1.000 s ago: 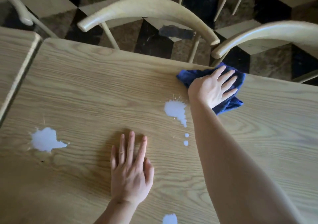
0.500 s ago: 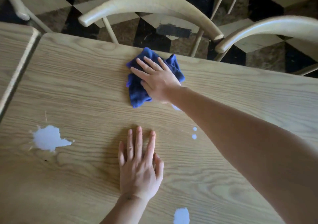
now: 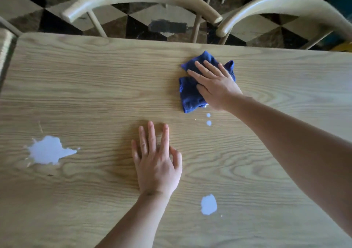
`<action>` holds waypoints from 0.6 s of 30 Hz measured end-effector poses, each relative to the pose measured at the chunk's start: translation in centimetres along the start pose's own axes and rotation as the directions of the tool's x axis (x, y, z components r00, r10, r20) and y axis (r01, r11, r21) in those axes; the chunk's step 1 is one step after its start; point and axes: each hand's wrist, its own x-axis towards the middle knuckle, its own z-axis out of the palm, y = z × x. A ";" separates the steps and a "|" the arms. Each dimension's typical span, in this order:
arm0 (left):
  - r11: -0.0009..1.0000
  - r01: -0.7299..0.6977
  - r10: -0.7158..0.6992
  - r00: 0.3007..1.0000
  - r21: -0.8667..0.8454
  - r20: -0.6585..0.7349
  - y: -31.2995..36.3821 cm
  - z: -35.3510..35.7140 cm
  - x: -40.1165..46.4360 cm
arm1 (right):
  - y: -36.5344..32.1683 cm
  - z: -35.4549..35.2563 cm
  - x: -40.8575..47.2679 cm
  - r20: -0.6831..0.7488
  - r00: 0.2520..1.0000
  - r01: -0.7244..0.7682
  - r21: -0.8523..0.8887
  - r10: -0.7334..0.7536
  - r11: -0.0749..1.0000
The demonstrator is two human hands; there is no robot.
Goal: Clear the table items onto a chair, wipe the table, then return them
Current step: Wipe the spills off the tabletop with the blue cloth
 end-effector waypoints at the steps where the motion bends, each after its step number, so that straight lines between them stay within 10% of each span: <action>1: 1.000 0.001 -0.001 1.000 -0.005 -0.002 0.0 0.0 0.0 | 0.4 0.0 -0.5 0.004 0.999 -0.046 -0.012 0.046 0.999; 5: 1.000 0.001 -0.001 1.000 -0.005 -0.009 -0.1 0.0 -0.1 | 0.6 0.6 -2.7 -0.059 0.933 -0.352 0.059 0.355 0.934; 13: 1.000 0.006 -0.007 1.000 -0.013 -0.026 0.2 0.0 0.1 | -5.8 1.3 -3.5 0.093 0.457 -0.861 0.295 0.885 0.413; 18: 0.990 0.023 -0.035 0.995 -0.140 -0.089 0.0 -0.3 0.0 | -11.0 0.9 -2.3 0.137 0.543 -0.814 0.329 0.828 0.479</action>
